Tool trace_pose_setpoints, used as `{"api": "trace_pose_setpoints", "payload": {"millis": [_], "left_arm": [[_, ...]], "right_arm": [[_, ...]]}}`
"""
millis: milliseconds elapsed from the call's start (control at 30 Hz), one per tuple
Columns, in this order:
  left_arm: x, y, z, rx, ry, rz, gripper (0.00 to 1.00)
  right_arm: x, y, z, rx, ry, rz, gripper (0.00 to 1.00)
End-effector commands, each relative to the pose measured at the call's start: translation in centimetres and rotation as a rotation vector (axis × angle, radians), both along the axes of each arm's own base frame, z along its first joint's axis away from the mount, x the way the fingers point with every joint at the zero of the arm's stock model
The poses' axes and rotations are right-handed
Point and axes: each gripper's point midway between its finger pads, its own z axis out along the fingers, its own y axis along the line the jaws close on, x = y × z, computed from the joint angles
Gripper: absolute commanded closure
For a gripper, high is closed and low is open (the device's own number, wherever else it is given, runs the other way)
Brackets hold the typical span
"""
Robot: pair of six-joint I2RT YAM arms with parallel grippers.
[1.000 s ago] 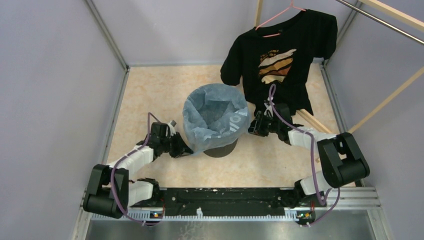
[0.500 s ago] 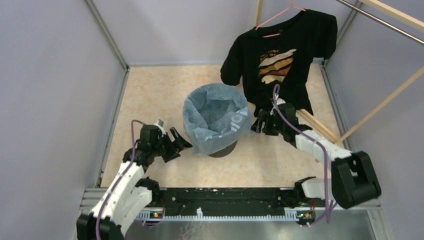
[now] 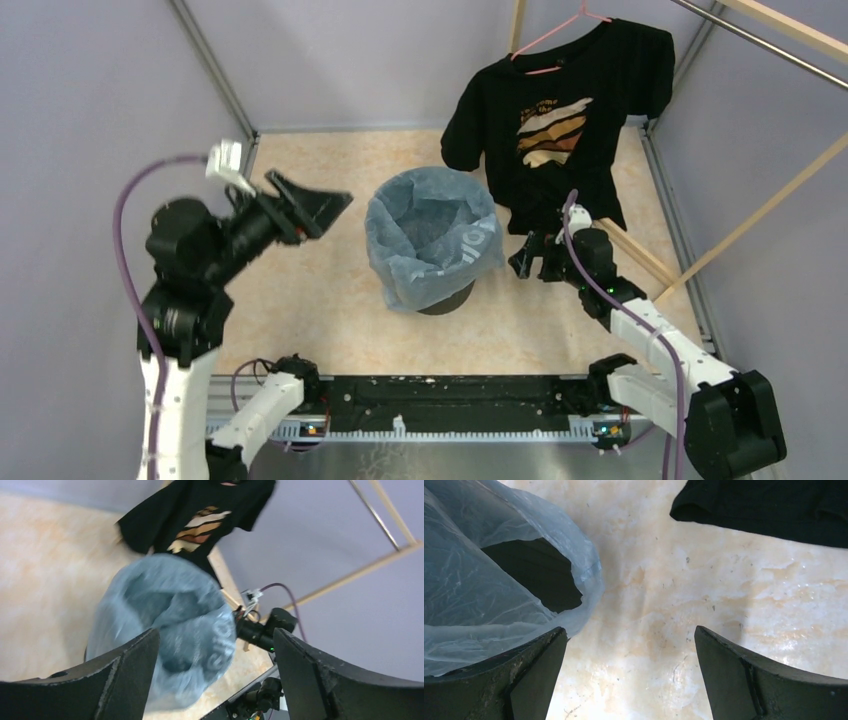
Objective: Put the trash bags into the trash bin
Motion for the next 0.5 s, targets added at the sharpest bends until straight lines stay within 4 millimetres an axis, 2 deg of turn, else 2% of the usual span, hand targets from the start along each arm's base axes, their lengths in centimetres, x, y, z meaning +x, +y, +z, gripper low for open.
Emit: {"api": "trace_pose_setpoints", "payload": {"millis": [0, 67, 133, 233, 300, 333, 400, 467], "left_arm": [[3.1, -5.2, -0.7, 0.056, 0.058, -0.329, 0.12], [3.8, -7.5, -1.5, 0.080, 0.068, -0.338, 0.12], [4.1, -10.6, -2.7, 0.155, 0.065, -0.323, 0.11], [5.1, -14.5, -5.3, 0.311, 0.097, -0.305, 0.22], [6.4, -15.7, -7.4, 0.470, 0.137, -0.258, 0.34], [7.6, -15.2, -8.6, 0.569, 0.165, -0.183, 0.39], [8.7, -15.2, -10.5, 0.697, 0.209, -0.132, 0.44], [9.4, -15.5, -12.2, 0.747, 0.232, -0.121, 0.47]], "right_arm": [[1.0, 1.1, 1.9, 0.046, -0.084, 0.037, 0.02], [0.9, 0.9, 1.9, 0.044, -0.086, 0.033, 0.02], [0.6, 0.5, 1.8, 0.040, -0.094, 0.016, 0.02], [0.2, 0.2, 1.4, 0.047, -0.113, -0.001, 0.02], [0.1, 0.2, 1.3, 0.051, -0.120, 0.002, 0.02], [0.1, 0.2, 1.2, 0.052, -0.121, 0.002, 0.02], [0.1, 0.1, 1.2, 0.049, -0.120, -0.001, 0.02], [0.1, -0.2, 1.0, 0.044, -0.129, -0.013, 0.02]]}}
